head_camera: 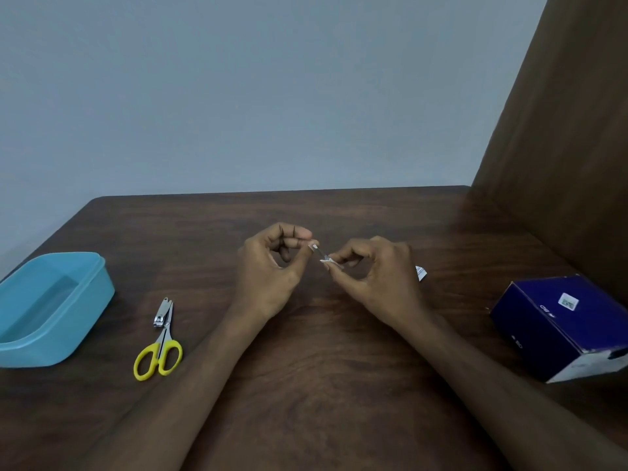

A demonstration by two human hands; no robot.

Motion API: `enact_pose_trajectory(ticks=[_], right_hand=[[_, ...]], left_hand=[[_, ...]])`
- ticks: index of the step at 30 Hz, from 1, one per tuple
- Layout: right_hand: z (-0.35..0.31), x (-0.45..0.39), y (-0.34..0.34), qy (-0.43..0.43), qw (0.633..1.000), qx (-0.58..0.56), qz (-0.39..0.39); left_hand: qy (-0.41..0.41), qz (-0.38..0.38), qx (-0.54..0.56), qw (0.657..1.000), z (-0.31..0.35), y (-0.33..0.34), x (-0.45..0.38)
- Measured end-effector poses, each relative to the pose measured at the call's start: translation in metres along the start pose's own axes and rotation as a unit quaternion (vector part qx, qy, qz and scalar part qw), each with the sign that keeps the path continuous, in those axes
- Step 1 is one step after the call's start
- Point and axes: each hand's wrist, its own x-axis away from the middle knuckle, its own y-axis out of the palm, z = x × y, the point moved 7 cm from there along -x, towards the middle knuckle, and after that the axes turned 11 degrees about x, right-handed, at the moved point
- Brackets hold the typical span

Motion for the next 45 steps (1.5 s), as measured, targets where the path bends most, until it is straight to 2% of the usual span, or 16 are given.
enact_pose_trajectory(ticks=[8, 12, 18, 24, 30, 33, 37, 45], right_hand=[[0.009, -0.001, 0.006, 0.028, 0.999, 0.019, -0.038], [0.008, -0.001, 0.003, 0.019, 0.999, 0.025, -0.029], [-0.004, -0.003, 0.0, -0.007, 1.0, -0.002, 0.009], [0.015, -0.001, 0.013, 0.053, 0.995, -0.043, -0.074], [0.024, -0.006, 0.002, 0.137, 0.972, -0.188, 0.02], [0.03, -0.004, 0.012, 0.161, 0.961, -0.222, -0.027], [0.024, -0.001, 0.026, 0.183, 0.929, -0.299, -0.117], [0.016, 0.002, 0.032, 0.165, 0.915, -0.294, -0.223]], left_hand=[[-0.022, 0.034, 0.028, 0.999, -0.005, -0.003, -0.003], [-0.025, 0.041, 0.032, 0.998, -0.007, -0.004, -0.004], [-0.024, -0.027, 0.021, 0.999, -0.003, 0.006, 0.001], [-0.033, 0.049, 0.032, 0.998, -0.008, -0.006, -0.005], [-0.061, 0.081, 0.093, 0.99, -0.011, -0.011, -0.006], [-0.056, 0.081, 0.125, 0.987, -0.008, -0.008, -0.006], [-0.034, 0.087, 0.134, 0.987, -0.002, -0.009, -0.006], [-0.016, 0.135, 0.149, 0.979, -0.003, -0.018, -0.008]])
